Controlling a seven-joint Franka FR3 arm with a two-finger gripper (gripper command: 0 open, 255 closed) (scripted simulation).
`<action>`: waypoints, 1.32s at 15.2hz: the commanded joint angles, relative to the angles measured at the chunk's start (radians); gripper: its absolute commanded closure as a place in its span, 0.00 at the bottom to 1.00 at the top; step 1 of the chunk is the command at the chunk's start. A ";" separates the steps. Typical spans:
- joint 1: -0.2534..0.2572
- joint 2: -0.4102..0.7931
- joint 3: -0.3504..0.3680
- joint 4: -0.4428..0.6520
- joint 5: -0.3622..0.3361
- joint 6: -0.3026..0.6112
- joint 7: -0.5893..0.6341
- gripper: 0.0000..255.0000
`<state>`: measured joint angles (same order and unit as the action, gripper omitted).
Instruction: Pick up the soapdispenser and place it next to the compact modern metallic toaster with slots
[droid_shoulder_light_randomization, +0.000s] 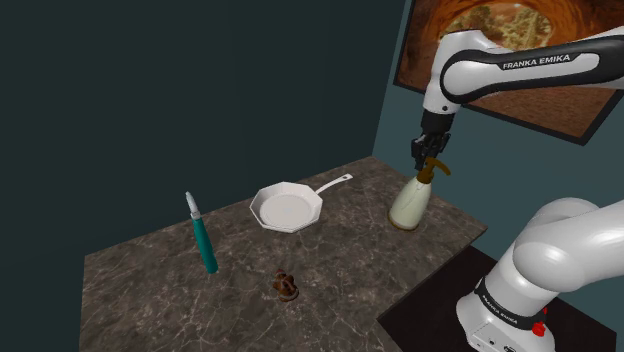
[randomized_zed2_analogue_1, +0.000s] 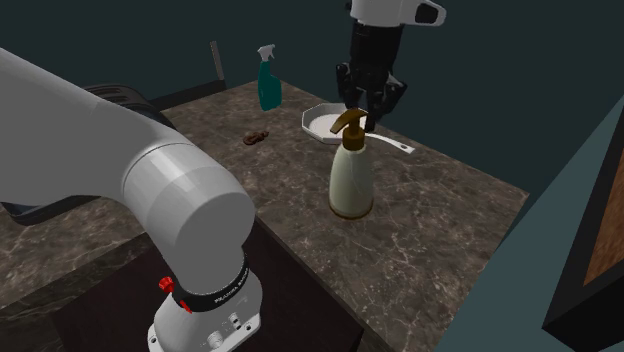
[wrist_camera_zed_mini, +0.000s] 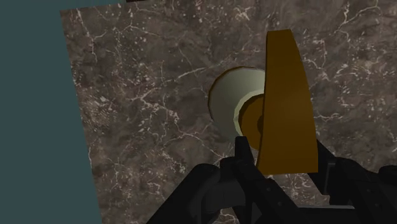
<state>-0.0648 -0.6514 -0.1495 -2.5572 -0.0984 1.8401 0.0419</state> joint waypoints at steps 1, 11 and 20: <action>0.000 -0.006 0.002 0.024 0.002 -0.030 -0.001 1.00; 0.004 -0.012 0.012 0.154 0.010 -0.166 -0.003 1.00; 0.008 0.003 0.019 0.285 0.017 -0.282 -0.006 1.00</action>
<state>-0.0580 -0.6506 -0.1318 -2.2873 -0.0826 1.5708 0.0357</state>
